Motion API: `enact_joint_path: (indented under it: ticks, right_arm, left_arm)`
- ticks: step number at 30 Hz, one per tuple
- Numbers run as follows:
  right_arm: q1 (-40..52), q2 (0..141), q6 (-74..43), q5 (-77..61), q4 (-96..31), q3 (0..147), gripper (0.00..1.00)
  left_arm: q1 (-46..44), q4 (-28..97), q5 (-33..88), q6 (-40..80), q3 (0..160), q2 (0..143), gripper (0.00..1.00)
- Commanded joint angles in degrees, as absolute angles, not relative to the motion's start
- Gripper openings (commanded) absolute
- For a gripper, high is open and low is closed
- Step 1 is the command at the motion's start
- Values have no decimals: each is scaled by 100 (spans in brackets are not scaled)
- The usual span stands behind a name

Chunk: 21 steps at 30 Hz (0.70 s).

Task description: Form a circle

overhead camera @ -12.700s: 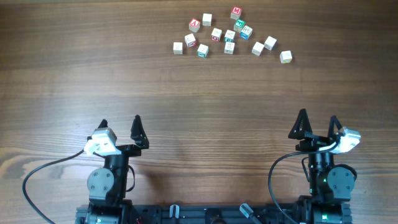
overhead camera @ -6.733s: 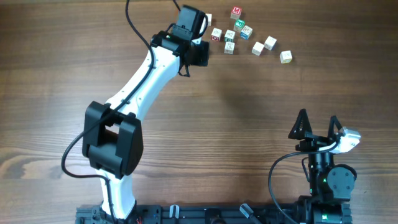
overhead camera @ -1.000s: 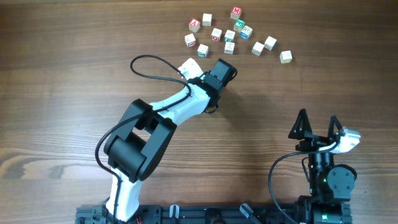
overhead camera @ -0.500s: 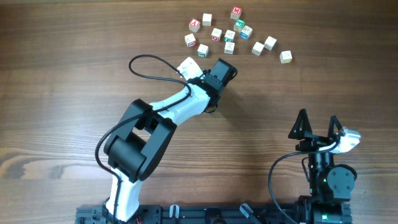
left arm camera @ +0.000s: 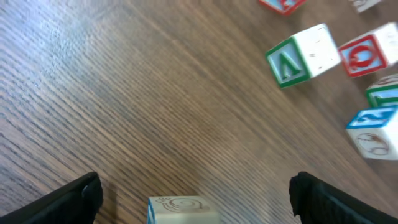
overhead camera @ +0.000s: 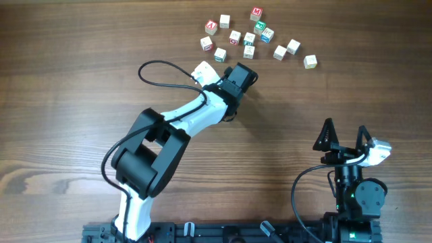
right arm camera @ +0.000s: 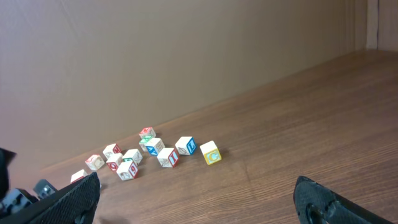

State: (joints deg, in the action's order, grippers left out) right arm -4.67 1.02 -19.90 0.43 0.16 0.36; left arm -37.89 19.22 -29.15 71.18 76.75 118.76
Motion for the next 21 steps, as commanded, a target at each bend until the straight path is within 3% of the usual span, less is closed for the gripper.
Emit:
enact_joint_path:
  ticks: [1,10,21]
  right_arm:
    - [-456,91,-1992,1,36,30,100]
    - [-456,91,-1992,1,36,30,100]
    - [-456,91,-1992,-1,36,30,100]
  left_arm:
    - [-3798,1909,-3072,6517,7662,11286,100]
    - [-3798,2862,-3076,4998,7662,9668,100]
    - [-3798,6250,-3999,4523,7662,8034,100]
